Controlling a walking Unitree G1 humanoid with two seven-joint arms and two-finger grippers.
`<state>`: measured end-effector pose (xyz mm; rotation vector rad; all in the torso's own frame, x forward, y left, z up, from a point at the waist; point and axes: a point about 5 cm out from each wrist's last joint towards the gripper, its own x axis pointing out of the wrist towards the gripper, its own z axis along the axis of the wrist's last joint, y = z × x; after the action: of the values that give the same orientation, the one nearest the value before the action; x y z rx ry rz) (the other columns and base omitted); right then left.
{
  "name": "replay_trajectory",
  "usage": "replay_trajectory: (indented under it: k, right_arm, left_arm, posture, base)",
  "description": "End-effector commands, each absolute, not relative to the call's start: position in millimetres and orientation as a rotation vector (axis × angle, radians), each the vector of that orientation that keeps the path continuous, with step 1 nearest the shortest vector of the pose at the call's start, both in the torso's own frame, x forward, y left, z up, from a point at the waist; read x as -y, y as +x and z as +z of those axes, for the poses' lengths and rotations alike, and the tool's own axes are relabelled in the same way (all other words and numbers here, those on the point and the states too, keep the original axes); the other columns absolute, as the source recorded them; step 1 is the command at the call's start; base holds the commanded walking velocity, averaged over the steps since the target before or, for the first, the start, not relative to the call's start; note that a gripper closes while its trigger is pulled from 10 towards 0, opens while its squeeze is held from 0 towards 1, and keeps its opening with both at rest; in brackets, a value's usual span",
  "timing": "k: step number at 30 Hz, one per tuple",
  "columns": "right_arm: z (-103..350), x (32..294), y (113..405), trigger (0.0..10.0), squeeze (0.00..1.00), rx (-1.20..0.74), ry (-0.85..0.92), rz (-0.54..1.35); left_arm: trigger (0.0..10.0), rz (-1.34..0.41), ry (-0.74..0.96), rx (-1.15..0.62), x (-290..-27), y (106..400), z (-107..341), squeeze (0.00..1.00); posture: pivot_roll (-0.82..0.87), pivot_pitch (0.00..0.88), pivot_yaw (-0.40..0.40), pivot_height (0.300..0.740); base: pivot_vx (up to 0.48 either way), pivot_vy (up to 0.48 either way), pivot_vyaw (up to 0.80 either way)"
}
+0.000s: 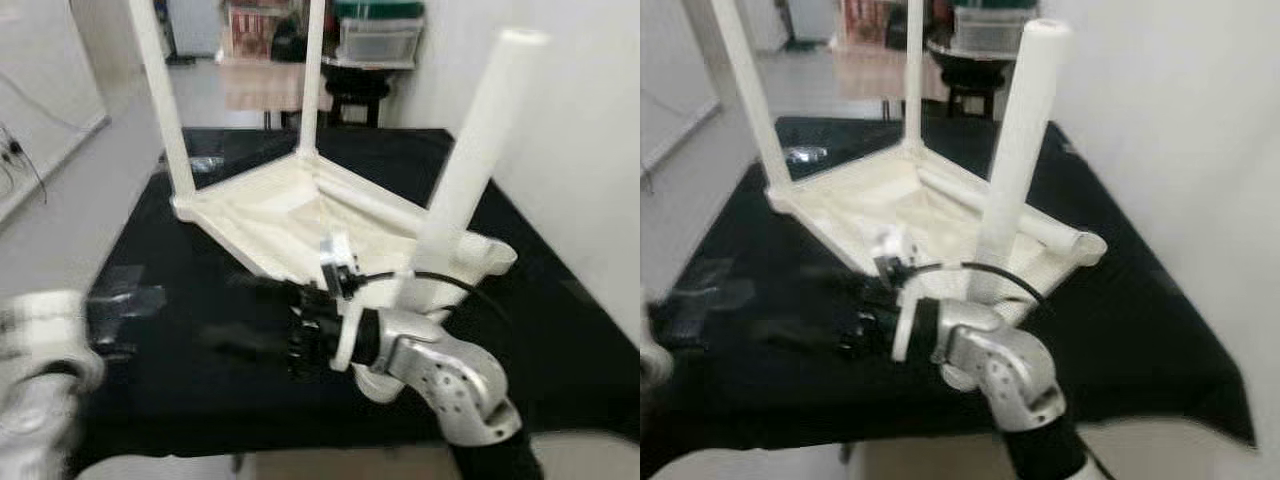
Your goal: Building children table
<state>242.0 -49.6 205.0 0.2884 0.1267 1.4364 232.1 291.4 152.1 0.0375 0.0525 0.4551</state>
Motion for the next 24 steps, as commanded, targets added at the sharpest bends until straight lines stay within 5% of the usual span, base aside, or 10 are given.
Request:
replay_trajectory:
  k: [1, 7, 11, 13, 20, 24]
  right_arm:
    - [181, 74, 229, 10.0, 0.0, -0.328, 0.207, 1.396]
    - [172, 141, 207, 10.0, 0.0, -0.528, 0.017, 1.283]
    - [176, 152, 203, 10.0, 0.0, -0.548, -0.022, 1.279]
    - [175, 189, 191, 10.0, 0.0, -0.665, -0.194, 1.223]
    - [184, 228, 203, 10.0, 0.0, -0.737, -0.397, 1.033]
    - [192, 229, 217, 10.0, 0.0, -0.656, -0.442, 0.964]
  left_arm:
    - [10.0, 0.415, 0.011, -0.053, -284, 237, 148, 0.0]
    - [10.0, 0.265, -0.01, -0.023, -260, 248, 149, 0.0]
    - [10.0, 0.22, -0.005, -0.014, -253, 251, 149, 0.0]
    - [10.0, 0.093, 0.045, -0.006, -232, 257, 148, 0.0]
    - [10.0, -0.06, 0.038, -0.003, -203, 258, 143, 0.0]
    - [10.0, -0.128, 0.047, 0.003, -192, 258, 143, 0.0]
  posture:
    - [-0.03, 0.021, -0.012, 0.74]
    - [-0.08, 0.014, -0.011, 0.74]
    - [-0.08, 0.014, -0.011, 0.74]
    - [-0.11, 0.003, -0.016, 0.74]
    - [-0.13, 0.0, -0.008, 0.74]
    - [-0.13, 0.0, -0.004, 0.74]
  base:
    - [0.0, 0.0, 0.0]
    - [0.0, 0.0, 0.0]
    - [0.0, 0.0, 0.0]
    - [0.0, 0.0, 0.0]
    - [0.0, 0.0, 0.0]
    - [0.0, 0.0, 0.0]
